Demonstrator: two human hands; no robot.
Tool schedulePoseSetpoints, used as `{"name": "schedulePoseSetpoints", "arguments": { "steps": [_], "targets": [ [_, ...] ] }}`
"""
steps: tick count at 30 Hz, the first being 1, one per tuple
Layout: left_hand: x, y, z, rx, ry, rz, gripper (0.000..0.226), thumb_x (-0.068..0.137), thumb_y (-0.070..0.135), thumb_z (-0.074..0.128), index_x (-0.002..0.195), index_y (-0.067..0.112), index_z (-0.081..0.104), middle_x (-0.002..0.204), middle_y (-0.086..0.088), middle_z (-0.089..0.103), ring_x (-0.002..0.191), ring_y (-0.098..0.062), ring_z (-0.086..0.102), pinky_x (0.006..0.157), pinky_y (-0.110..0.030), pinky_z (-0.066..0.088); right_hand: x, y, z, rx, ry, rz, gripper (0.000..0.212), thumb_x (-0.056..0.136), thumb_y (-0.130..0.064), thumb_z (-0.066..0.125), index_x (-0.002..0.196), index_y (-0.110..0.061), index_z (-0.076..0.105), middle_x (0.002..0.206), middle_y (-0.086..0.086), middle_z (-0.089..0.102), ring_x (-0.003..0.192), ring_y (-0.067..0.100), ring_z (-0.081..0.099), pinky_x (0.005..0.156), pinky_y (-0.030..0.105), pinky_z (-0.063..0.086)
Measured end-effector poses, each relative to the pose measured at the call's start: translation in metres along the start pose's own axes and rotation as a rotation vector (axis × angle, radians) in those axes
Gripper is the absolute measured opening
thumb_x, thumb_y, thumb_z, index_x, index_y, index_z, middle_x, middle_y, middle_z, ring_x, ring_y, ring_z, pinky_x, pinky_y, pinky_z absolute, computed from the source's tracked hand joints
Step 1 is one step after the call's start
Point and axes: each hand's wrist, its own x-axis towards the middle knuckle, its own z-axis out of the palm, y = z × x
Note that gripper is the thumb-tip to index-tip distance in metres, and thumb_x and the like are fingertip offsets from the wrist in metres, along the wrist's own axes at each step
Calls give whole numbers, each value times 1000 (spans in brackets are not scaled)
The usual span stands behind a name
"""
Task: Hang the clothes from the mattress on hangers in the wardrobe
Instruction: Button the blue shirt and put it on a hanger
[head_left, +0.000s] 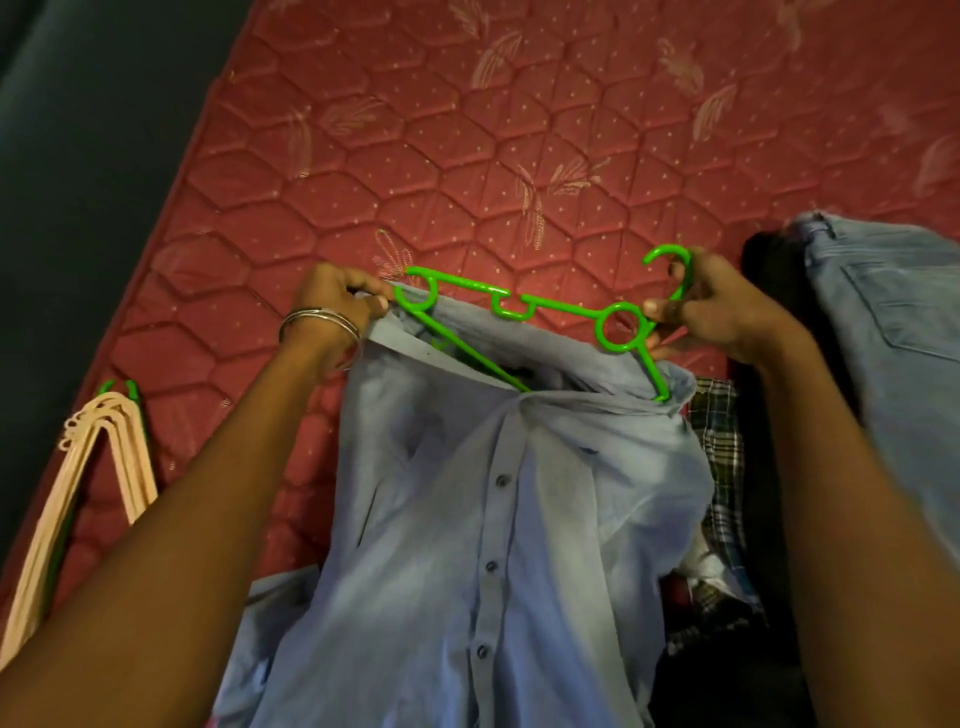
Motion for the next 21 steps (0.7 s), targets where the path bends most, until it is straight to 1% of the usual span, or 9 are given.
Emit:
{"name": "schedulePoseSetpoints", "arguments": {
  "steps": [2,5,7,9,11,13,16,18,21],
  "targets": [
    [-5,4,-2,110,-19,45,21,83,-6,60,101,-4,70,93,-10,67,63,1,58,56,-4,37,1,9,4,-44,31,22,35,91,12,50,108,-11,30,67,15,43,36,15,56,40,38,54],
    [-9,19,1,242,11,145,21,84,-2,59,100,-1,72,102,-17,71,94,-28,65,77,-16,39,6,16,20,-224,-28,-36,32,90,11,53,112,-2,33,67,14,45,43,27,54,39,37,51],
    [-10,30,5,314,14,203,23,84,-2,57,99,2,73,104,-15,71,99,-29,64,87,-21,39,7,15,34,-438,-59,-133,31,88,4,60,106,-7,37,63,11,48,52,31,57,48,38,52],
    [-15,40,9,281,-6,247,23,84,-1,58,98,4,74,98,-7,71,90,-18,64,85,-15,39,10,11,47,-563,-38,-225,37,85,-1,65,101,-15,35,59,4,44,51,22,53,53,29,47],
    [-22,46,14,143,-61,269,20,83,1,61,98,7,74,92,-1,70,72,1,58,77,-9,45,16,9,58,-449,-17,-259,44,84,-1,68,106,-18,34,59,2,37,47,13,44,50,30,44],
    [-26,45,19,-34,-120,267,22,83,1,65,101,12,72,91,-1,69,63,10,55,69,-11,48,27,10,68,-146,73,-220,42,85,3,66,108,-18,37,57,1,38,42,8,42,44,28,41],
    [-29,35,21,-203,-176,210,49,81,0,69,123,21,56,82,1,53,64,2,48,64,-20,46,38,14,82,-18,161,-240,23,86,0,66,85,-18,51,42,-11,45,38,0,41,43,22,37],
    [-34,27,24,-266,-236,128,59,80,-3,69,132,17,47,76,4,46,64,2,47,60,-14,46,41,17,85,-8,150,-257,26,86,-3,67,73,-21,53,42,-10,50,39,4,45,46,23,39],
    [-41,17,25,-412,-274,-14,40,87,0,61,125,8,51,72,6,58,66,0,59,54,-13,50,42,25,77,57,255,-273,27,86,-4,66,71,-23,53,46,-12,48,45,9,45,49,28,39]
  ]
}}
